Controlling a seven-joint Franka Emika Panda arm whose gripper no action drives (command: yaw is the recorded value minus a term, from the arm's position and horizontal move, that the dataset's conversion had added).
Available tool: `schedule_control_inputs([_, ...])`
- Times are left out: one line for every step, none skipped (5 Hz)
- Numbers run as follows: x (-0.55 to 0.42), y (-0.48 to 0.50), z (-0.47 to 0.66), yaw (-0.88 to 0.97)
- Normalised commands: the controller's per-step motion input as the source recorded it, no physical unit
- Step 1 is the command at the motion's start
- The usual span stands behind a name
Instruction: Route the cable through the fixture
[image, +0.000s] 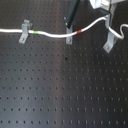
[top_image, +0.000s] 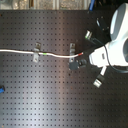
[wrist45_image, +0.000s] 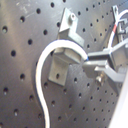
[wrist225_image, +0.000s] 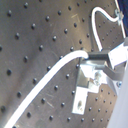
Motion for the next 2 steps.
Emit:
schedule_control_inputs([-0.22,-0.042,0.42,0.02])
schedule_control_inputs([-0.224,-0.046,0.39,0.0])
